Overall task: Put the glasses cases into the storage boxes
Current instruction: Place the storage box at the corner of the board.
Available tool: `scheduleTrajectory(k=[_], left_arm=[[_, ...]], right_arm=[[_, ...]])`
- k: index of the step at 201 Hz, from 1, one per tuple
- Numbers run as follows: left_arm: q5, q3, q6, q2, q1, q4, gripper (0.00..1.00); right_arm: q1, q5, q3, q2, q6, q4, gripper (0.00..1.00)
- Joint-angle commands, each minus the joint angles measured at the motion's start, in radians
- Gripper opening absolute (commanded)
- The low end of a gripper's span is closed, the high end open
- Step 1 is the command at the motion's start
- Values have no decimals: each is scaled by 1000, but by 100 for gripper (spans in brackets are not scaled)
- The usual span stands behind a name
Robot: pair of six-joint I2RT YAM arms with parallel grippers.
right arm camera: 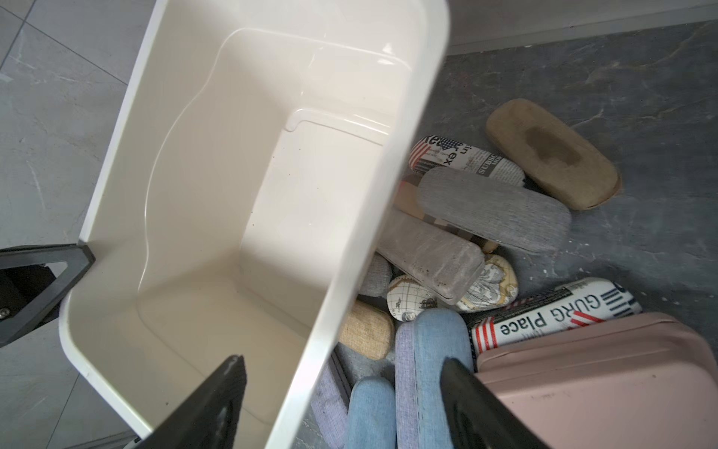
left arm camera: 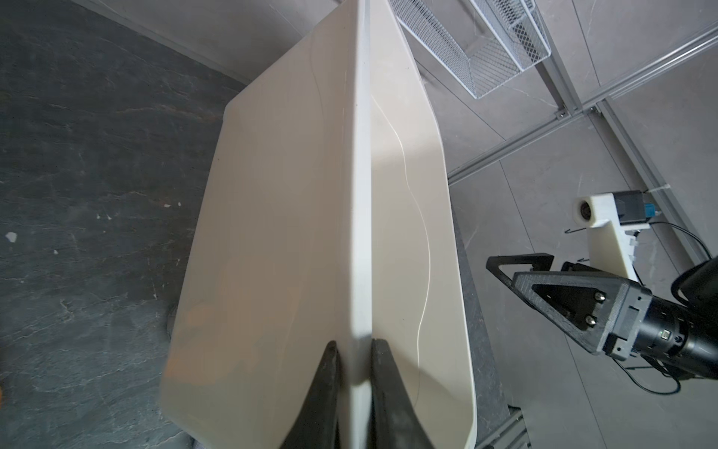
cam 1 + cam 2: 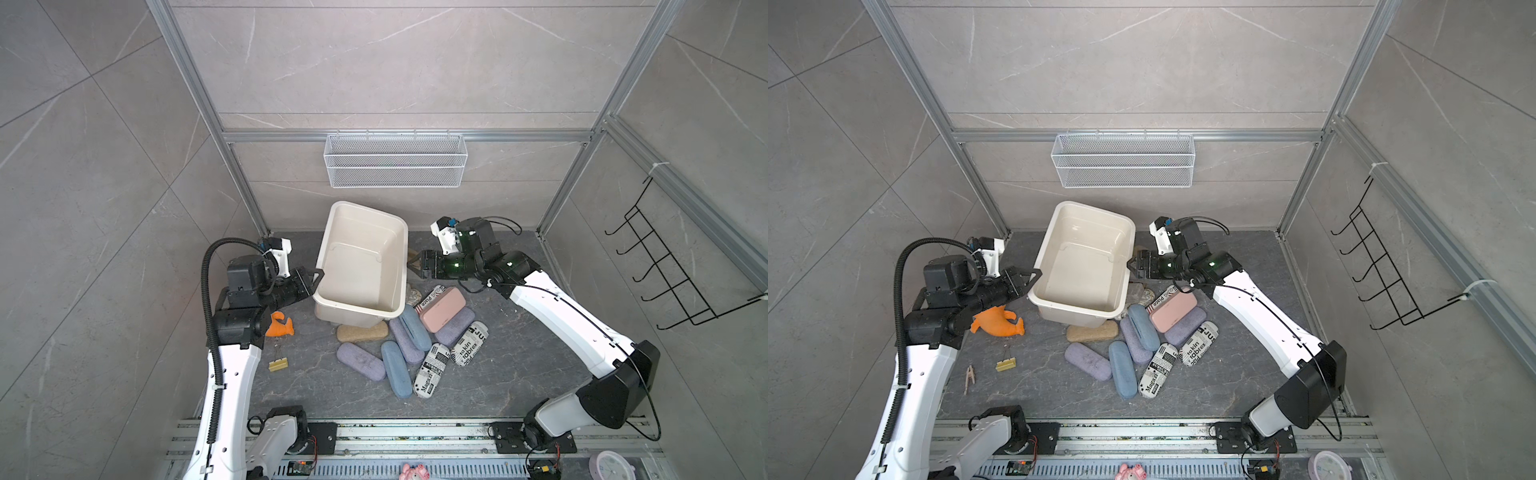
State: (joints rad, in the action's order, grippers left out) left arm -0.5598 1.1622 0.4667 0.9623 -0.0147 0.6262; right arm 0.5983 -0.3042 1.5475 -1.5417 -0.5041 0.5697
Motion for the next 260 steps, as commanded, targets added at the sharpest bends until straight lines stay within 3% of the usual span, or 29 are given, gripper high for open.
scheduleTrajectory(k=[1, 56, 97, 129, 149, 178, 211, 238, 260], left_arm=[[-33, 13, 35, -22, 42, -177, 0], [4, 19, 41, 12, 124, -247, 0], [21, -9, 45, 39, 135, -276, 0], [35, -42, 32, 61, 135, -285, 0], [41, -33, 24, 72, 136, -268, 0], [83, -47, 11, 58, 135, -234, 0], [133, -108, 21, 21, 135, -228, 0], [173, -161, 42, -19, 135, -232, 0], [190, -201, 57, -46, 134, -241, 0]], right_arm=[[23, -19, 8, -22, -61, -27, 77], [55, 54, -13, -23, -92, -3, 60], [57, 154, -41, 11, -73, 39, 63], [59, 136, -80, -8, -96, -1, 64], [58, 106, -87, -41, -110, -25, 71], [74, 47, -171, -77, -201, -140, 78], [128, 40, -205, -158, -318, -276, 80], [175, 31, -217, -230, -427, -383, 76], [196, 35, -262, -270, -518, -485, 68]])
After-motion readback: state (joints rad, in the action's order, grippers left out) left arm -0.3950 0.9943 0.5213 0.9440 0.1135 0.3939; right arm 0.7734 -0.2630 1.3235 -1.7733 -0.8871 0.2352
